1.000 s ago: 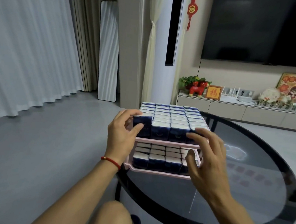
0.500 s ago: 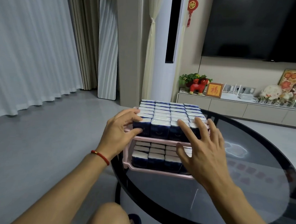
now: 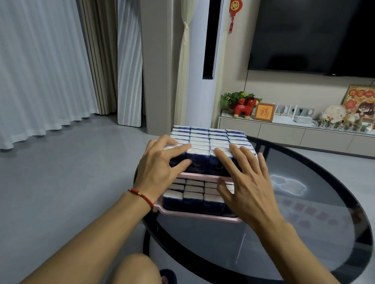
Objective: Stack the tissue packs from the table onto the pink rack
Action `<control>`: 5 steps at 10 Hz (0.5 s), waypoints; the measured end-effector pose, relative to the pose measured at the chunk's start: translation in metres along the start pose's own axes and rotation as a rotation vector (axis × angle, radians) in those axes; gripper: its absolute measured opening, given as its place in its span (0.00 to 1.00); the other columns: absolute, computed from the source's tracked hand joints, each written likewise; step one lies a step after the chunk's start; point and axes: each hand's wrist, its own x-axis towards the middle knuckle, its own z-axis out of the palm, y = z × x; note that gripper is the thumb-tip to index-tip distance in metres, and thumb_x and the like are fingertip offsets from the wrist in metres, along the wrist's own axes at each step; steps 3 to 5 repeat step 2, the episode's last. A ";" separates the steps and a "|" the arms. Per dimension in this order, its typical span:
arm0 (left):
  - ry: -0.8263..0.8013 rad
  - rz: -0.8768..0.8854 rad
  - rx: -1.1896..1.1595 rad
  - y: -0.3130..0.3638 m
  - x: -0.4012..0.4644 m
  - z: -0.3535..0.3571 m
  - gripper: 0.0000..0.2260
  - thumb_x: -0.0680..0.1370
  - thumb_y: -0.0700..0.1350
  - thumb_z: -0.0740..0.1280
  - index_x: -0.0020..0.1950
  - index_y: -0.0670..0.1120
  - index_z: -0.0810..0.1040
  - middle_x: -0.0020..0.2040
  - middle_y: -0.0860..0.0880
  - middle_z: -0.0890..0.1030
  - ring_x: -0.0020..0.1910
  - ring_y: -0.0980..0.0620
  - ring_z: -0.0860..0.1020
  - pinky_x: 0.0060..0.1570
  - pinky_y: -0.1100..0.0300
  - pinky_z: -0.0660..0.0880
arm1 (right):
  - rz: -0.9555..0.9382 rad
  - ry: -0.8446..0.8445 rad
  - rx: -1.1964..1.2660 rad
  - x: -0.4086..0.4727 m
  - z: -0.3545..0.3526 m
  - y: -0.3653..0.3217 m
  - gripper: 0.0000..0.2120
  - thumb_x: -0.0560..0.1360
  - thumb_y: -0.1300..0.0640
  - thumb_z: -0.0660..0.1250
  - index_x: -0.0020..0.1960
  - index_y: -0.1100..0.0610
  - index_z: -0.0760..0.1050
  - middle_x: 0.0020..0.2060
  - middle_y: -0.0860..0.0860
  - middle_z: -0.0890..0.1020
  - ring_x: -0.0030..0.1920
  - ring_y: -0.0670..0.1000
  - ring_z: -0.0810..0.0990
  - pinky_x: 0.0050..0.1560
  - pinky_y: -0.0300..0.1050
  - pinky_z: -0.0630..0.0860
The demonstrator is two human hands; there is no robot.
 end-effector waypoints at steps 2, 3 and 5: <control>-0.130 -0.041 -0.027 0.007 -0.004 -0.016 0.32 0.77 0.50 0.74 0.79 0.52 0.68 0.75 0.47 0.69 0.73 0.45 0.67 0.72 0.50 0.67 | 0.036 0.143 0.181 -0.020 -0.008 0.011 0.39 0.77 0.59 0.68 0.83 0.47 0.54 0.83 0.50 0.49 0.83 0.55 0.41 0.80 0.63 0.40; -0.130 -0.041 -0.027 0.007 -0.004 -0.016 0.32 0.77 0.50 0.74 0.79 0.52 0.68 0.75 0.47 0.69 0.73 0.45 0.67 0.72 0.50 0.67 | 0.036 0.143 0.181 -0.020 -0.008 0.011 0.39 0.77 0.59 0.68 0.83 0.47 0.54 0.83 0.50 0.49 0.83 0.55 0.41 0.80 0.63 0.40; -0.130 -0.041 -0.027 0.007 -0.004 -0.016 0.32 0.77 0.50 0.74 0.79 0.52 0.68 0.75 0.47 0.69 0.73 0.45 0.67 0.72 0.50 0.67 | 0.036 0.143 0.181 -0.020 -0.008 0.011 0.39 0.77 0.59 0.68 0.83 0.47 0.54 0.83 0.50 0.49 0.83 0.55 0.41 0.80 0.63 0.40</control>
